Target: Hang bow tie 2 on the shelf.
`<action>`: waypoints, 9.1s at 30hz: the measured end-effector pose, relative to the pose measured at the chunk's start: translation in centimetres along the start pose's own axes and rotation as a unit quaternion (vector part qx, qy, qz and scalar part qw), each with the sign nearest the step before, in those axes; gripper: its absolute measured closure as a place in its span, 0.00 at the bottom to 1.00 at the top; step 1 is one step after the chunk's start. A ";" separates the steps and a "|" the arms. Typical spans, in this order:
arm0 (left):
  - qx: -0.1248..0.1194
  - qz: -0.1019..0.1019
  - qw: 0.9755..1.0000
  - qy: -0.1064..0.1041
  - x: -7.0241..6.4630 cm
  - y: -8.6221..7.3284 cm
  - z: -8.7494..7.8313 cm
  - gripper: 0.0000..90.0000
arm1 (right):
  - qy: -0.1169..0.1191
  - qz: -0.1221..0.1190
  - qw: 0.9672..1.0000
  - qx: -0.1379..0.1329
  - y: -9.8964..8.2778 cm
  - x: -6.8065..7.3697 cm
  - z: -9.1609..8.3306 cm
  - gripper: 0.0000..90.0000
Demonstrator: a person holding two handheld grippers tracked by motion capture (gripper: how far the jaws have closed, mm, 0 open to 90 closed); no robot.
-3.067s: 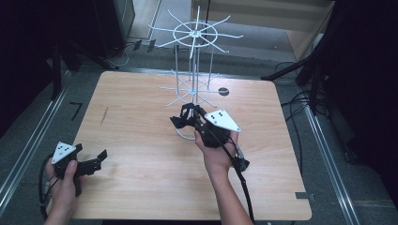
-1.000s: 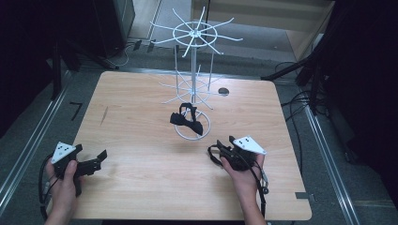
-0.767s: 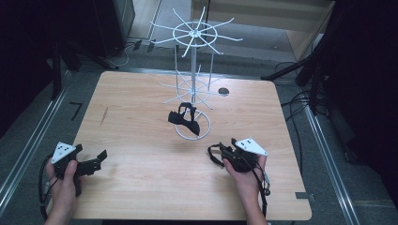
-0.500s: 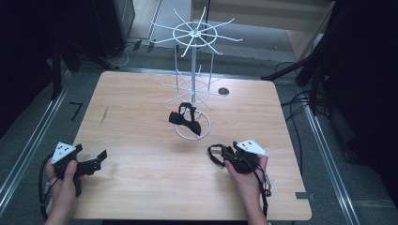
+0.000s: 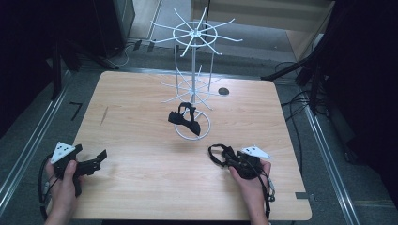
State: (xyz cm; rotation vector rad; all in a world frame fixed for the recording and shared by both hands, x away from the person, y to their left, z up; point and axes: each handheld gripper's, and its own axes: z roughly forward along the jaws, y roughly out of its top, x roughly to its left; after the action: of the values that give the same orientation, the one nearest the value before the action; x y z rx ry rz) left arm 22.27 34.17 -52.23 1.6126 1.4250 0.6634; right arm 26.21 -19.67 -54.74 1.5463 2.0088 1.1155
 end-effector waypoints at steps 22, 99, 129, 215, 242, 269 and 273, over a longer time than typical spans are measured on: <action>0.003 -0.005 1.000 -0.002 0.1 0.0 0.0 0.00 | -0.007 -0.017 1.000 -0.010 -0.6 0.0 -0.7 0.86; 0.004 -0.002 1.000 0.000 0.0 0.0 0.1 0.00 | 0.040 -0.061 0.978 -0.196 6.7 5.9 -8.4 0.86; 0.005 -0.001 1.000 0.000 0.0 0.0 0.1 0.00 | 0.064 -0.084 0.968 -0.229 8.4 8.2 -10.5 0.86; 0.006 -0.003 1.000 -0.003 0.1 0.0 0.1 0.00 | 0.061 -0.025 0.975 -0.214 12.1 6.5 -6.3 0.85; 0.004 -0.003 1.000 -0.004 0.1 0.0 0.1 0.00 | 0.048 -0.015 0.990 -0.133 9.2 4.5 -2.4 0.58; 0.004 -0.001 1.000 0.000 0.0 0.0 0.1 0.00 | 0.007 -0.031 0.993 -0.110 3.3 -1.2 -3.1 0.16; 0.004 -0.001 1.000 0.000 0.0 0.0 0.1 0.00 | 0.008 -0.029 0.993 -0.110 2.7 -1.7 -3.2 0.16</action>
State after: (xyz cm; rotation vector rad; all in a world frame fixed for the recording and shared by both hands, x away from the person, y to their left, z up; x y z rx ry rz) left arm 22.34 34.15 -52.24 1.6168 1.4307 0.6578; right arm 26.26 -22.19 -50.94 1.3638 1.8573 1.2806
